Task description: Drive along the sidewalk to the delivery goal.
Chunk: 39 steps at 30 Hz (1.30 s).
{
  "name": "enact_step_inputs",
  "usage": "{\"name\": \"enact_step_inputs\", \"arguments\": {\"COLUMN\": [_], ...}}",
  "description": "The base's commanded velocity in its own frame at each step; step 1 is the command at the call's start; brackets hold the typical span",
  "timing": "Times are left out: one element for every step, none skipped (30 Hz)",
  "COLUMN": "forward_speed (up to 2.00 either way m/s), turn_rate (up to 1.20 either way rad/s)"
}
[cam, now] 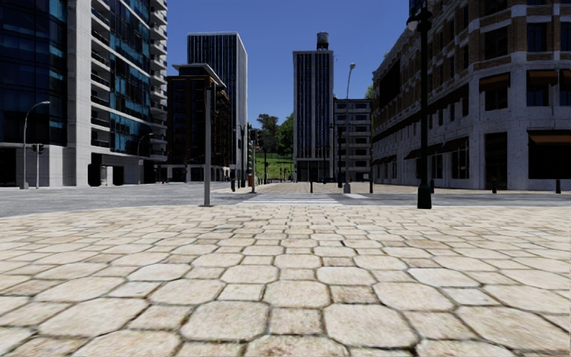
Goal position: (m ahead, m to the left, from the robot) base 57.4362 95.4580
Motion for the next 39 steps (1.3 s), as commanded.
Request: {"name": "enact_step_inputs", "arguments": {"forward_speed": [2.0, 2.0, 2.0, 2.0, 2.0, 2.0, 2.0, 2.0, 2.0, 2.0, 2.0, 2.0, 2.0, 2.0, 2.0, 2.0, 2.0, 2.0, 2.0, 2.0, 2.0, 2.0, 2.0, 2.0, 2.0, 2.0, 2.0, 2.0, 2.0, 2.0, 2.0, 2.0, 2.0, 2.0, 2.0, 2.0, 2.0, 2.0, 2.0], "turn_rate": [0.0, 0.0, 0.0, 0.0, 0.0, 0.0, 0.0, 0.0, 0.0, 0.0, 0.0, 0.0, 0.0, 0.0, 0.0, 0.0, 0.0, 0.0, 0.0, 0.0, 0.0, 0.0, 0.0, 0.0, 0.0, 0.0, 0.0, 0.0, -0.03, -0.11, -0.11, -0.19, -0.23, -0.24, -0.24, -0.24, -0.24, -0.21, -0.01]}}
